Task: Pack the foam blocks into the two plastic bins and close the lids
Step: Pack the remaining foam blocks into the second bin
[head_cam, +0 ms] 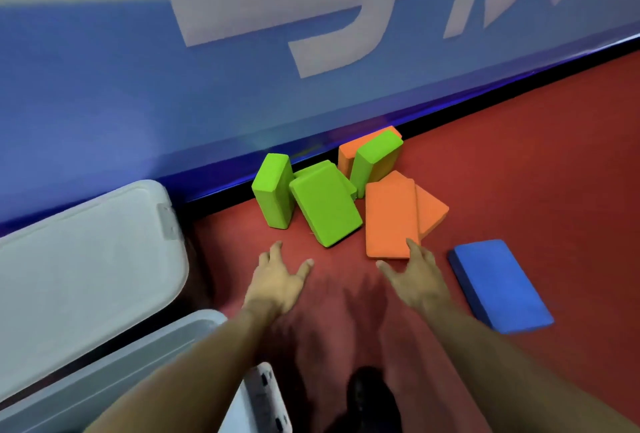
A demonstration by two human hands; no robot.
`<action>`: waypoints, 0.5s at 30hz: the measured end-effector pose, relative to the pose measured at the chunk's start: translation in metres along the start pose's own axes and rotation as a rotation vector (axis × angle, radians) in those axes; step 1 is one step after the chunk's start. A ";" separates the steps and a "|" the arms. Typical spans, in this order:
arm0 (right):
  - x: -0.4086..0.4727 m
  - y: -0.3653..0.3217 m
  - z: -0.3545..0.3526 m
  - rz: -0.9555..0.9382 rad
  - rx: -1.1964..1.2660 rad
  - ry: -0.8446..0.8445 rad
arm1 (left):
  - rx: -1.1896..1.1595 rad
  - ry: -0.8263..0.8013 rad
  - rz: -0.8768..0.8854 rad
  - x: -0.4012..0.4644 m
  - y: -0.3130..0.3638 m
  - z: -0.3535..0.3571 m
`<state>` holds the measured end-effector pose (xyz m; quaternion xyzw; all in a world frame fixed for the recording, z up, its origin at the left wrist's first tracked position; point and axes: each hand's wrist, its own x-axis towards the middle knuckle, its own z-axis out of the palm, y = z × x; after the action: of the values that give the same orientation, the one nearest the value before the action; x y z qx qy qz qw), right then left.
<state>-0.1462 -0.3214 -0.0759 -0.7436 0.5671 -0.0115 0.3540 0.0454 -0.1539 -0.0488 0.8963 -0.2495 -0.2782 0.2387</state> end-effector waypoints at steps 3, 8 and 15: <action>0.070 0.018 0.033 0.086 0.050 0.070 | 0.079 0.035 0.053 0.101 0.017 0.021; 0.157 0.036 0.088 0.363 0.368 0.237 | 0.150 0.223 0.237 0.254 0.049 0.040; 0.212 0.059 0.112 0.558 0.567 0.253 | 0.256 0.130 0.214 0.328 0.036 0.056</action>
<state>-0.0734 -0.4508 -0.2734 -0.4272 0.7601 -0.1623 0.4619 0.2359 -0.3878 -0.1942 0.9038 -0.3609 -0.1586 0.1667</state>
